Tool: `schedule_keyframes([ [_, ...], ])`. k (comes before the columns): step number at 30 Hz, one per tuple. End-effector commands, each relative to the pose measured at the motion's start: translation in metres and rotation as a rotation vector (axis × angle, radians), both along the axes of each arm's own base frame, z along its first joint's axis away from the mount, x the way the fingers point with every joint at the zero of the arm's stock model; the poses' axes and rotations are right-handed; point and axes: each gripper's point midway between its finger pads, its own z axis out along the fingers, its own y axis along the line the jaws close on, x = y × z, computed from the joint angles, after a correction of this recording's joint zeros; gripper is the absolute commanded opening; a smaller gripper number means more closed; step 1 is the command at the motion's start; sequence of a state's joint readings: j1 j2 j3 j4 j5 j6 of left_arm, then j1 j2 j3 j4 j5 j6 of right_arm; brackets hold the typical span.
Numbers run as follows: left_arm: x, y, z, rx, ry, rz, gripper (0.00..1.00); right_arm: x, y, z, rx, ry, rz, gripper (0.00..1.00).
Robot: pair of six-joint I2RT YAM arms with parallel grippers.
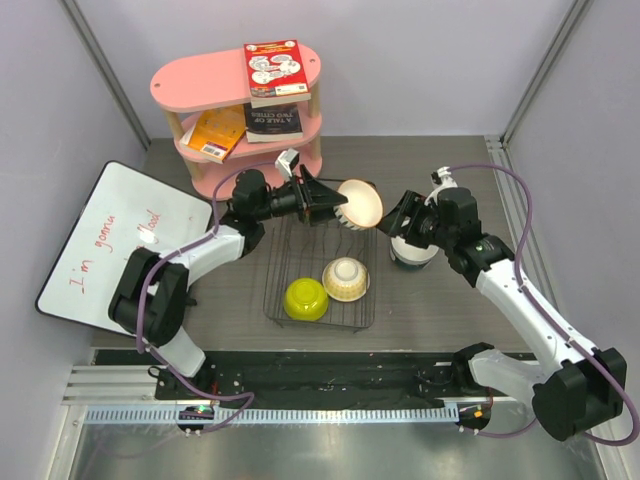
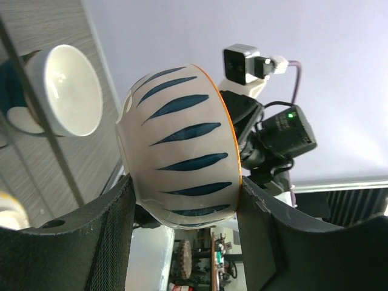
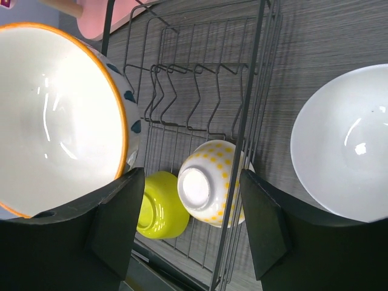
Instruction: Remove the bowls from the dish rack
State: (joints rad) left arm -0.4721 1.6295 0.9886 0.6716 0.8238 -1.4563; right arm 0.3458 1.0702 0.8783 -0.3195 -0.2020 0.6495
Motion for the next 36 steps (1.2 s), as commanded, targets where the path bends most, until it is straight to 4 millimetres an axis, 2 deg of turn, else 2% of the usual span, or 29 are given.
schedule_keyframes([
  [1,-0.01,0.005,0.012,0.04,-0.094,-0.017,0.06,0.003,-0.007,0.029,-0.001,-0.102,-0.043,0.7],
  [8,-0.008,0.004,0.001,0.045,-0.077,-0.018,0.06,-0.001,-0.011,0.025,-0.026,-0.081,-0.045,0.7],
  [20,-0.018,0.008,0.0,0.047,-0.081,-0.036,0.06,0.012,0.013,0.016,0.015,-0.059,-0.02,0.7],
  [26,-0.022,0.009,-0.006,0.054,-0.073,-0.044,0.06,0.016,0.02,0.002,0.007,-0.033,-0.017,0.69],
  [27,-0.023,0.009,-0.008,0.055,-0.067,-0.048,0.06,0.017,0.02,0.001,0.01,-0.033,-0.02,0.67],
  [29,-0.025,0.009,-0.007,0.054,-0.069,-0.054,0.06,0.018,0.021,-0.005,0.007,-0.018,-0.022,0.51],
  [31,-0.026,0.01,-0.006,0.052,-0.073,-0.055,0.06,0.018,0.022,-0.011,0.012,-0.003,-0.023,0.43],
  [34,-0.028,0.01,-0.005,0.05,-0.073,-0.061,0.06,0.017,0.028,-0.012,0.047,0.003,-0.012,0.43],
  [36,-0.029,0.01,-0.004,0.047,-0.076,-0.068,0.06,0.019,0.033,-0.013,0.069,0.0,-0.005,0.5],
])
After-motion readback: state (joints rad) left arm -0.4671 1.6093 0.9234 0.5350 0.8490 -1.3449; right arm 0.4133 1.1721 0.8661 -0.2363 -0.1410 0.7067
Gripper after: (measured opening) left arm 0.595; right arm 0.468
